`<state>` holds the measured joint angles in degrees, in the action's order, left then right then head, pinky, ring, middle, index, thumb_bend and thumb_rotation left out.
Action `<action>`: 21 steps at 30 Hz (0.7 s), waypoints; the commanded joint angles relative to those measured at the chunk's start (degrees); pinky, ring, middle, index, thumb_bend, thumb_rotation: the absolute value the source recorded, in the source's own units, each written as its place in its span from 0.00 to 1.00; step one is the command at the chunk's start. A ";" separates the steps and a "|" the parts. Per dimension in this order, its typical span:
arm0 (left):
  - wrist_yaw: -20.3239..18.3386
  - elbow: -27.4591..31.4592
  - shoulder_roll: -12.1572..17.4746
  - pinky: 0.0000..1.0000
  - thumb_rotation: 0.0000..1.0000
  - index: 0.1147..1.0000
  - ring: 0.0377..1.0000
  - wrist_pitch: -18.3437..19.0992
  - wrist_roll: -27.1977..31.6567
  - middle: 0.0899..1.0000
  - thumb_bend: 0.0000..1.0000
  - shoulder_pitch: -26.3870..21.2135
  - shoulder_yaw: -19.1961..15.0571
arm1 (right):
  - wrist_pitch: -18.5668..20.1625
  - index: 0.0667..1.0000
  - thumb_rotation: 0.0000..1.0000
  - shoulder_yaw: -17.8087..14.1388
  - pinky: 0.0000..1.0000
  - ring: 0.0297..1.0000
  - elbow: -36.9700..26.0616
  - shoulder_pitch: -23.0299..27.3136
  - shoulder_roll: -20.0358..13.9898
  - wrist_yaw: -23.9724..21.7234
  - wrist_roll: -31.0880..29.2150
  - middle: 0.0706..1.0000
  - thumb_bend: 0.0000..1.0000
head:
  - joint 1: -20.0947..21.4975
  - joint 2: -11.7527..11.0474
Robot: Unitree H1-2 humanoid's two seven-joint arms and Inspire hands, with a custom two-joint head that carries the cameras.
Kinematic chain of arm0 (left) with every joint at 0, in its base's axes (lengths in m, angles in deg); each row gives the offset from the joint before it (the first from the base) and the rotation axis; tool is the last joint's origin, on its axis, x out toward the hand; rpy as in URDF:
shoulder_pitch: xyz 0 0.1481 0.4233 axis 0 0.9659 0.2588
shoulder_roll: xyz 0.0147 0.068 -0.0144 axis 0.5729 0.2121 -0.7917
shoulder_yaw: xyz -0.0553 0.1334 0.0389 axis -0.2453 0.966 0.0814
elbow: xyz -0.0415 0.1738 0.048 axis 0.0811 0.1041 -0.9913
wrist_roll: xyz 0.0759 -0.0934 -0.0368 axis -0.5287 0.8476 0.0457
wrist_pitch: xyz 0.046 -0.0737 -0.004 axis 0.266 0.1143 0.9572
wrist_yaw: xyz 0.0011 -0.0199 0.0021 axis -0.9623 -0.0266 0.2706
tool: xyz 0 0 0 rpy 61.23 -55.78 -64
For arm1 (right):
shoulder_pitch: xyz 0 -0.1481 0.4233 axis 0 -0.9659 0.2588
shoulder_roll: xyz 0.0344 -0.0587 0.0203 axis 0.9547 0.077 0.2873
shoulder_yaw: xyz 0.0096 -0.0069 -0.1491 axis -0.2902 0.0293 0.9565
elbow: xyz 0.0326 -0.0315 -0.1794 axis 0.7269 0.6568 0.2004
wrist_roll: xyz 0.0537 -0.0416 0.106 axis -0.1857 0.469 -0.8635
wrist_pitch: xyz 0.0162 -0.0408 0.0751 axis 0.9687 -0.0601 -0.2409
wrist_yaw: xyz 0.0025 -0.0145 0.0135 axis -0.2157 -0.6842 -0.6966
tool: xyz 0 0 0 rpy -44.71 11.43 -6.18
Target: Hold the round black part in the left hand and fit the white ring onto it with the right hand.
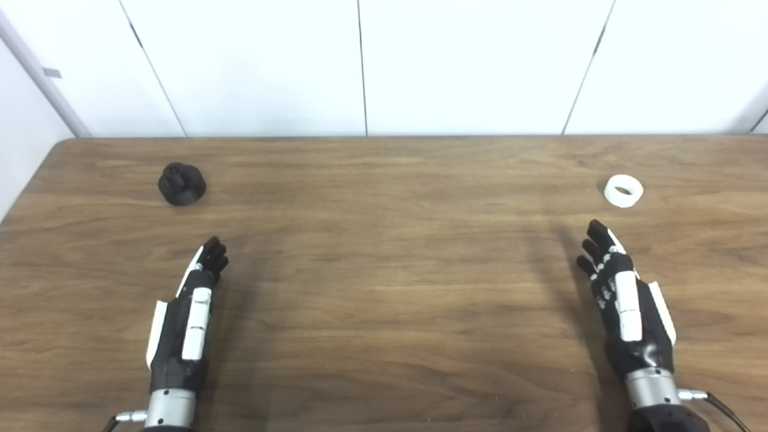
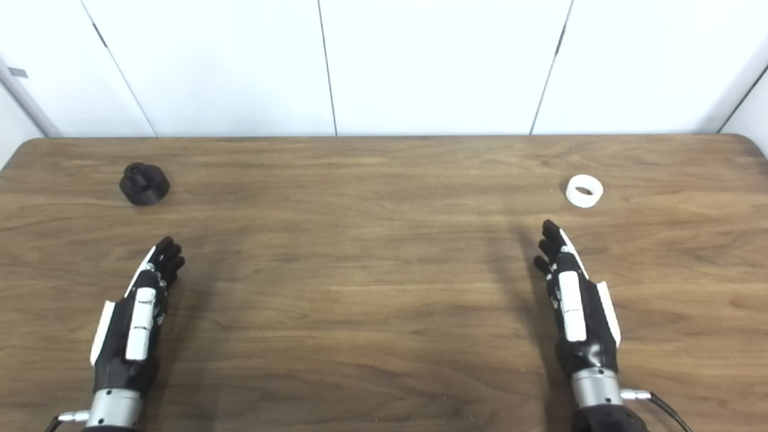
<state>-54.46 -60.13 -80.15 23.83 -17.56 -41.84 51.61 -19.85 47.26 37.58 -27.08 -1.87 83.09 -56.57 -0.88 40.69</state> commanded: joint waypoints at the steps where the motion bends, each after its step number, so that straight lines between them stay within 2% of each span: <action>1: -0.34 0.66 0.05 1.00 0.90 0.94 0.94 -1.33 0.24 0.94 0.56 0.16 -0.22 | -1.64 0.93 0.98 0.27 0.95 0.96 -1.46 -2.75 0.17 0.08 0.03 0.96 0.54 | 0.00 0.04; 8: -0.35 0.64 -0.20 1.00 0.89 0.93 0.94 -1.63 0.12 0.93 0.54 0.47 -0.03 | -1.84 0.93 0.98 0.08 0.94 0.95 -1.57 -3.21 0.29 0.12 -0.26 0.96 0.53 | -1.51 -1.43; 10: -0.36 0.39 -0.33 1.00 0.89 0.93 0.94 -1.99 -0.09 0.93 0.53 0.60 0.15 | -2.58 0.92 0.97 -0.12 0.94 0.95 -0.87 -3.24 0.20 0.01 -0.59 0.96 0.52 | -2.97 -2.95; 11: -0.32 0.25 -0.41 1.00 0.89 0.93 0.94 -2.17 -0.27 0.93 0.53 0.67 0.22 | -2.71 0.92 0.97 -0.20 0.94 0.95 -0.71 -3.29 0.23 0.04 -0.68 0.96 0.52 | -2.97 -2.95; 16: -0.07 -0.12 -1.10 0.98 0.88 0.93 0.93 -3.14 -0.89 0.93 0.52 1.18 0.66 | -3.74 0.92 0.94 -0.35 0.95 0.95 0.24 -3.78 -0.37 -0.78 -1.47 0.95 0.55 | -6.19 -5.67; 21: 0.37 -0.79 -1.85 0.98 0.85 0.92 0.92 -4.00 -1.60 0.92 0.52 1.44 1.12 | -4.90 0.93 0.96 -0.61 0.97 0.96 1.62 -3.96 -1.10 -1.92 -2.23 0.96 0.54 | -8.65 -7.94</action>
<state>-54.24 -60.20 -80.56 22.14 -18.69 -41.35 52.25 -21.78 46.75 38.03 -27.32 -2.05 81.91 -58.05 -9.05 33.14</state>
